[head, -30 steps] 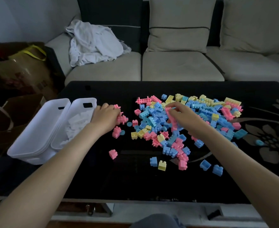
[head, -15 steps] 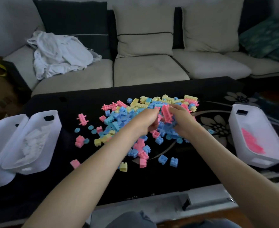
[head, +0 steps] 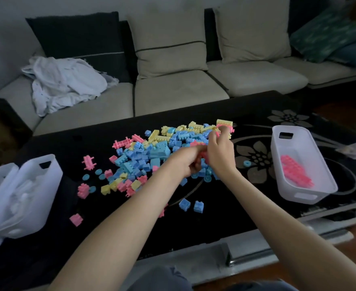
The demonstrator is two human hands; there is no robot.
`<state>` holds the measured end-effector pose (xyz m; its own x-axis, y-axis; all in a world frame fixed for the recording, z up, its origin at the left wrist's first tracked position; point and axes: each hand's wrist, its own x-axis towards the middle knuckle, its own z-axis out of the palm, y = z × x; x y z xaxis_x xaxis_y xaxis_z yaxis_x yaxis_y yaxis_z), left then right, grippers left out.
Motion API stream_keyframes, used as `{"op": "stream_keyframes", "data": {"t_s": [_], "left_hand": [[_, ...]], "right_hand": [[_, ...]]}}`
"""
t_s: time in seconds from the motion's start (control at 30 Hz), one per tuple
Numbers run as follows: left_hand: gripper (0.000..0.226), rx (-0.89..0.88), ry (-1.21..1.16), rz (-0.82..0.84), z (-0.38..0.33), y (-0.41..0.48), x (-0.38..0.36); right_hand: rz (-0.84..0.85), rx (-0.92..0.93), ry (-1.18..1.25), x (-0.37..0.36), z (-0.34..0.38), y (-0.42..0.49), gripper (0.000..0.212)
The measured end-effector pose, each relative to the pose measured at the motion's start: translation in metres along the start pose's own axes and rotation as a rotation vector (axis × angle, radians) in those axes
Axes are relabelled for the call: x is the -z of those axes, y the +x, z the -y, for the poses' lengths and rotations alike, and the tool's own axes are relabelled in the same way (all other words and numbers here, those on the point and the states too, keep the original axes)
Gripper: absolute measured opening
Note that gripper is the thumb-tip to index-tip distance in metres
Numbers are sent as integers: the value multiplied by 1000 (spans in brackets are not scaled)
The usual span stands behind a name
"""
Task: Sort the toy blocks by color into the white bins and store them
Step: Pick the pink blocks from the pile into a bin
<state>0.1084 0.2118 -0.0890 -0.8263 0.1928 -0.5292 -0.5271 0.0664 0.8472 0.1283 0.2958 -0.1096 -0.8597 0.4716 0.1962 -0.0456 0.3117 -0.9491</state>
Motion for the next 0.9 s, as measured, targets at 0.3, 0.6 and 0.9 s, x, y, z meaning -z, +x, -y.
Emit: {"op": "stream_keyframes", "data": {"t_s": [0.3,0.6,0.9], "left_hand": [[20,-28,-159,-145,14,-1,-14],[34,-146,-51,-215,18,-7,-13],[22,-193,-149,-175,7,-19,45]], "right_hand": [[-230,-121,108,-12,0,3,20],[-276,-321,204,-17,2,9,39],[-146,-520,325,-9,-12,15,27]]}}
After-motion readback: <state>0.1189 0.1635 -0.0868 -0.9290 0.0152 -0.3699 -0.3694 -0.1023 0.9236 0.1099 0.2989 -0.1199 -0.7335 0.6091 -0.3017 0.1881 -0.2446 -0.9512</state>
